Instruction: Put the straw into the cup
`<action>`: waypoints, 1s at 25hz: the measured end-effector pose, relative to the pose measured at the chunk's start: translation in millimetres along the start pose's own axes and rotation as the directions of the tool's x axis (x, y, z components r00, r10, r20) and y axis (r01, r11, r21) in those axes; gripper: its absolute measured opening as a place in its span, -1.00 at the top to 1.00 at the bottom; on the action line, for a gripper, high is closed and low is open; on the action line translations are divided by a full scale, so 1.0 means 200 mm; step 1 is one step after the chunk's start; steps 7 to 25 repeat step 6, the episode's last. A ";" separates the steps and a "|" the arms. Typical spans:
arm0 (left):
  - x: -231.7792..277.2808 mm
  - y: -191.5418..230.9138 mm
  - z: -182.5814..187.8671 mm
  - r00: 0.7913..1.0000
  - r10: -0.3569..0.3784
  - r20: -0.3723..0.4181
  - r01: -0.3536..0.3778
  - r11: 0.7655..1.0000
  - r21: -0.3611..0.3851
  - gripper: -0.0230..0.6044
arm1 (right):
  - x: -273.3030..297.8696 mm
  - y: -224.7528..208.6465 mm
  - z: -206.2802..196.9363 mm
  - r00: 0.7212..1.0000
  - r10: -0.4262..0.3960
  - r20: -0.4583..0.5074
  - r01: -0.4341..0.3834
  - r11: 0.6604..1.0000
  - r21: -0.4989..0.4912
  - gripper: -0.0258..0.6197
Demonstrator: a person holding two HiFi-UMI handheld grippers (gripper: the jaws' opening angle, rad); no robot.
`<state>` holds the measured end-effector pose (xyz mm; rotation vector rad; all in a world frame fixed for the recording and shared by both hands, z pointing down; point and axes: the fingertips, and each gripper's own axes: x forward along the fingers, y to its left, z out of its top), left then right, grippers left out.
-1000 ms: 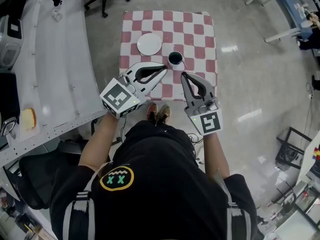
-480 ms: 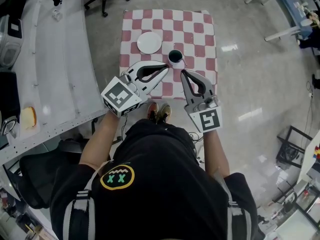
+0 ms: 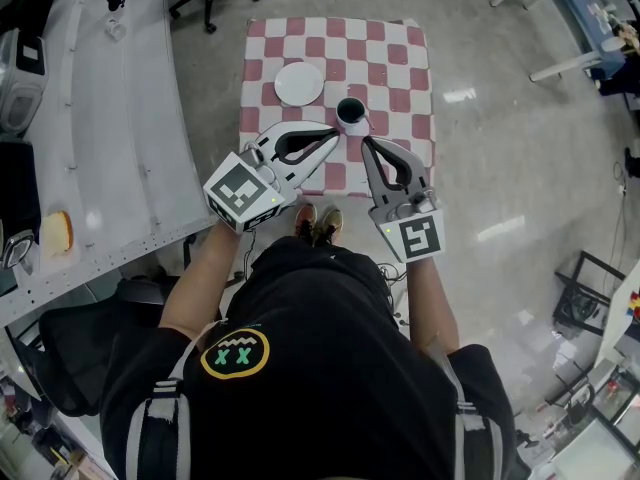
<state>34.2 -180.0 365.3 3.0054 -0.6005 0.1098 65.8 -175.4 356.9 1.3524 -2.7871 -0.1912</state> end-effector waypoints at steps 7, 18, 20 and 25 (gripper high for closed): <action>0.01 -0.01 0.00 1.000 -0.002 0.001 0.002 1.000 0.000 0.87 | -0.01 -0.02 -0.01 1.000 -0.011 -0.007 0.011 1.000 -0.004 0.86; 0.01 -0.01 0.00 1.000 -0.002 0.001 0.002 1.000 0.000 0.87 | -0.01 -0.02 -0.01 1.000 -0.011 -0.007 0.011 1.000 -0.004 0.86; 0.01 -0.01 0.00 1.000 -0.002 0.001 0.002 1.000 0.000 0.87 | -0.01 -0.02 -0.01 1.000 -0.011 -0.007 0.011 1.000 -0.004 0.86; 0.01 -0.01 0.00 1.000 -0.002 0.001 0.002 1.000 0.000 0.87 | -0.01 -0.02 -0.01 1.000 -0.011 -0.007 0.011 1.000 -0.004 0.86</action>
